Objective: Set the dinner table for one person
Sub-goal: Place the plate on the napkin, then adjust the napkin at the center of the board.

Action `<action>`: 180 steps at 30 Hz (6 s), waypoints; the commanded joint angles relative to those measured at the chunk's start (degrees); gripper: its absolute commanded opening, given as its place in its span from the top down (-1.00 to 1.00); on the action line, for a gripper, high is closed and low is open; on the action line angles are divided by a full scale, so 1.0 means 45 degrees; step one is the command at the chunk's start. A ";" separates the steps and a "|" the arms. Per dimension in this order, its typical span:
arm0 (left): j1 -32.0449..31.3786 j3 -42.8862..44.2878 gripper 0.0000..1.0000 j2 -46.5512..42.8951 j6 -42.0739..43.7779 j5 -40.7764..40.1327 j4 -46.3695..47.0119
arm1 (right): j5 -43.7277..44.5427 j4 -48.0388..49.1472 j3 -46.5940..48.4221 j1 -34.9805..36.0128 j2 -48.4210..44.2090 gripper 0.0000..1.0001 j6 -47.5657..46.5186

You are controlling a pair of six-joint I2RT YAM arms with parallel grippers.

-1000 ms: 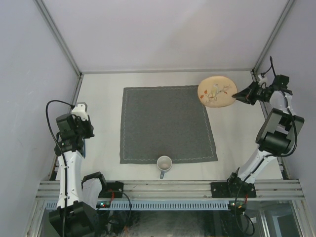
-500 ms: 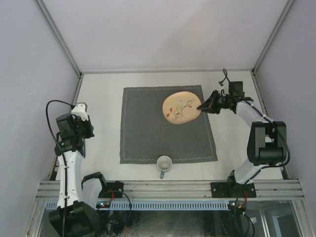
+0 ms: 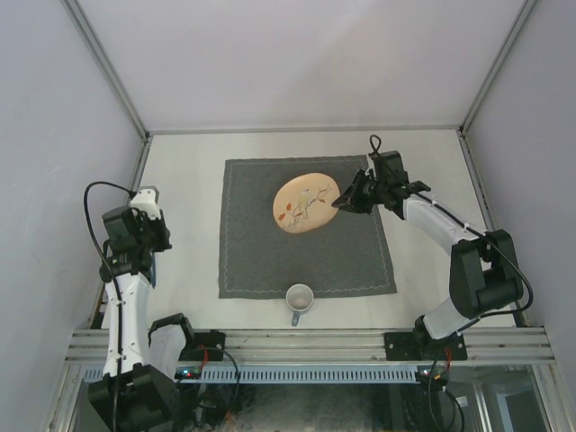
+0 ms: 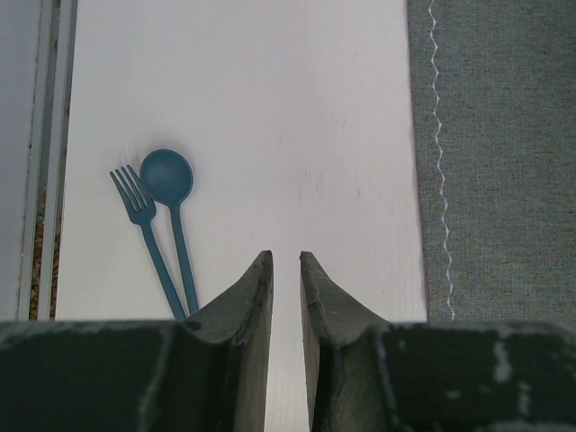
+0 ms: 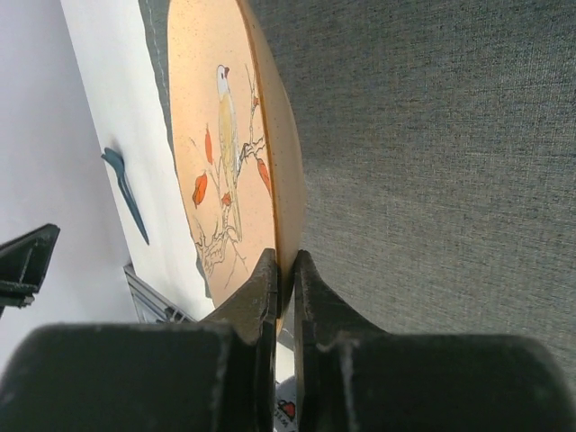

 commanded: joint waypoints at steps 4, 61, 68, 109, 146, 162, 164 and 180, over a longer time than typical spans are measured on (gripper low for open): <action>0.0091 0.0078 0.54 -0.0190 0.0044 -0.0182 0.0183 | 0.0821 0.2419 0.0507 0.0571 -0.0398 1.00 0.2207; 0.0096 -0.0245 0.55 0.0035 0.0143 -0.0156 0.0452 | 0.0851 0.2886 0.0349 0.1020 0.3066 1.00 0.2117; 0.0093 -0.0196 0.54 0.0261 0.0070 -0.0063 0.0555 | 0.0568 0.2621 0.0204 0.0656 0.3534 1.00 0.1970; 0.0021 0.0097 0.55 0.1370 0.0016 0.0763 0.1406 | -0.3297 0.0350 0.3526 -0.3510 0.0427 -0.46 -0.3480; -0.1335 -0.0329 0.55 0.0648 0.0209 0.0423 0.1829 | 0.4127 -0.7599 1.8140 -0.2780 1.2378 -0.02 -1.0999; -0.1336 0.0307 0.55 0.0380 -0.0010 0.0348 0.1100 | 0.4212 -0.7944 1.7394 -0.2342 1.2493 -0.04 -1.2035; -0.1328 0.0340 0.54 0.0351 -0.0003 0.0312 0.1047 | 0.4346 -0.7939 1.7380 -0.2159 1.2545 -0.04 -1.2204; -0.1338 0.0844 0.54 -0.0363 -0.0393 0.0643 0.0121 | 0.4406 -0.8118 1.7005 -0.1774 1.2583 -0.03 -1.2381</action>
